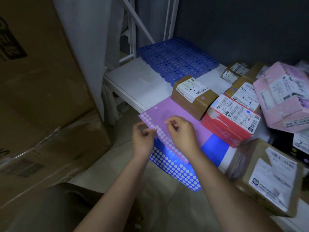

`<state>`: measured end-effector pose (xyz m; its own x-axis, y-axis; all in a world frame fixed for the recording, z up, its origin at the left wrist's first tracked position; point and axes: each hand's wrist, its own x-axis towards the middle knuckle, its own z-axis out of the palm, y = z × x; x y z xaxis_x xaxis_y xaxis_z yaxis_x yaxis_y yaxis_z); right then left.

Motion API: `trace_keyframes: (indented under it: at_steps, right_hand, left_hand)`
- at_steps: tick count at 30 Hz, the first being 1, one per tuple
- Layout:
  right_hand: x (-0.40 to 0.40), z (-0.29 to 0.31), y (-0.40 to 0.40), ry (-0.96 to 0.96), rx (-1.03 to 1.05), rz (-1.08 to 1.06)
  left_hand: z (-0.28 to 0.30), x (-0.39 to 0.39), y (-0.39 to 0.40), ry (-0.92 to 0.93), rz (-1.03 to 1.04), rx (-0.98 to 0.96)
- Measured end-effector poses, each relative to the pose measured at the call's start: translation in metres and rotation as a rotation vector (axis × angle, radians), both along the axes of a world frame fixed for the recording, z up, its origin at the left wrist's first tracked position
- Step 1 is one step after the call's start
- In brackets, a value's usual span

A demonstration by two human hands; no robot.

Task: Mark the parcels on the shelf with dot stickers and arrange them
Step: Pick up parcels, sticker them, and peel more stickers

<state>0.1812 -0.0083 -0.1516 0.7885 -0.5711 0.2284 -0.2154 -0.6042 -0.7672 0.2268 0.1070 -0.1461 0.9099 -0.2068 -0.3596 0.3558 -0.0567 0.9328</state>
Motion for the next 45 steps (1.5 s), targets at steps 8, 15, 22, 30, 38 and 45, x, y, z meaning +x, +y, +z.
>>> trace_keyframes:
  at_steps: [8, 15, 22, 30, 38, 45]
  right_hand:
    - [-0.072, 0.048, 0.014, -0.204, 0.004, -0.143]
    - [-0.165, 0.089, -0.021, -0.210, -0.256, -0.305]
    - [-0.243, 0.090, -0.071, -0.085, -0.348, -0.406]
    - [-0.220, 0.083, -0.102, 0.085, -0.532, -0.150]
    - [-0.218, 0.080, -0.115, 0.255, -0.574, 0.065]
    - [-0.255, 0.086, -0.103, 0.187, -0.334, -0.076]
  left_hand:
    - [0.018, -0.019, 0.001, -0.256, 0.026, 0.363]
    - [0.041, -0.081, -0.041, -0.495, -0.352, 0.212]
    - [0.060, -0.142, -0.084, -0.511, -0.723, 0.117]
    - [0.066, -0.158, -0.102, -0.452, -0.814, 0.221]
    - [0.057, -0.155, -0.105, -0.411, -0.818, 0.191]
    - [0.053, -0.152, -0.106, -0.366, -0.835, 0.180]
